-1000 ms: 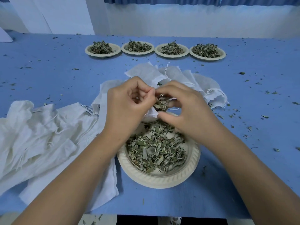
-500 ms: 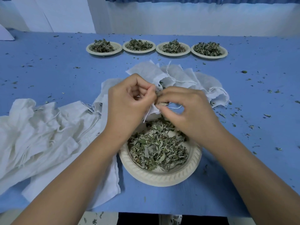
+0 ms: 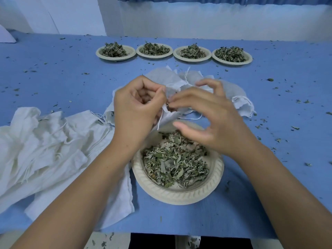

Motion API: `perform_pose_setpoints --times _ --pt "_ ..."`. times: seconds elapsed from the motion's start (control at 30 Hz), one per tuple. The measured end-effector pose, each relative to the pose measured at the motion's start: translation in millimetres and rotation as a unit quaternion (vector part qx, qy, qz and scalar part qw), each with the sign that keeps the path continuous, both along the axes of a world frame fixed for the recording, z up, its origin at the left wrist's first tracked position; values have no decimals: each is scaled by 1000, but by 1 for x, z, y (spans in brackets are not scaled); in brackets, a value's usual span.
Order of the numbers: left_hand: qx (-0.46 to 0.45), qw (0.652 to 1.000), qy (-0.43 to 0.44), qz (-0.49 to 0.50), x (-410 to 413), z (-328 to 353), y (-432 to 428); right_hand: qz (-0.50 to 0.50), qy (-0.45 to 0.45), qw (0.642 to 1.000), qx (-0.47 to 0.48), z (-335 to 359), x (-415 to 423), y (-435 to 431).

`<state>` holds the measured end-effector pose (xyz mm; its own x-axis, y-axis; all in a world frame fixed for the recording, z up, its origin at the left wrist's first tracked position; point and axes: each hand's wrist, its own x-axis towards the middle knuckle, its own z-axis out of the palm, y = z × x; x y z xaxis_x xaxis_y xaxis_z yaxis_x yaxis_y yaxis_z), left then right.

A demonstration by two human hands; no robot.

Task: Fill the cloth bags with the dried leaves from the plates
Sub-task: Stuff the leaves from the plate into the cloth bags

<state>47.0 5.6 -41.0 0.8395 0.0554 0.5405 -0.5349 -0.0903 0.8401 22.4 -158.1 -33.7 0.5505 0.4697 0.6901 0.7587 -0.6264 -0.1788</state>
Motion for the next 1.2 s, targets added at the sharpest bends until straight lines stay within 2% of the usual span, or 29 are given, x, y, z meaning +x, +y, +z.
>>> perform_pose_setpoints --times 0.07,0.13,0.23,0.3,0.37,0.43,0.47,0.53,0.6,0.63,0.7,0.83,1.0,1.1,1.2 --pt "-7 1000 7 4 0 0 1 -19 -46 999 10 3 1 -5" --pt "-7 1000 2 -25 -2 1 1 -19 -42 999 -15 2 2 -3" --pt "13 996 -16 -85 -6 1 -1 14 42 996 -74 -6 1 7" --pt "23 996 -12 -86 -7 1 -2 20 103 992 -71 -7 0 9" --pt "7 998 0 -55 -4 0 -1 22 135 991 16 -3 1 4" --pt "-19 1000 3 -15 -2 1 1 31 136 978 153 6 0 -5" --pt "-31 999 4 2 0 1 2 57 164 963 206 9 -1 -11" --pt "-45 999 7 23 1 2 3 133 310 912 235 15 -6 -17" --pt "-46 999 11 26 0 2 2 158 459 863 135 12 -9 -13" --pt "-44 999 11 25 0 2 1 146 490 857 68 8 -8 -10" --pt "-40 999 10 25 0 3 1 115 477 871 20 2 -7 -5" --pt "-45 999 9 27 0 3 1 101 452 884 65 7 0 -12" --pt "-35 999 7 15 -1 2 -1 118 436 886 -106 3 -5 0" --pt "-37 999 4 15 -1 2 0 115 413 900 -77 2 -5 4" --pt "-40 999 4 21 -1 2 -1 97 432 897 -17 6 -3 -4"
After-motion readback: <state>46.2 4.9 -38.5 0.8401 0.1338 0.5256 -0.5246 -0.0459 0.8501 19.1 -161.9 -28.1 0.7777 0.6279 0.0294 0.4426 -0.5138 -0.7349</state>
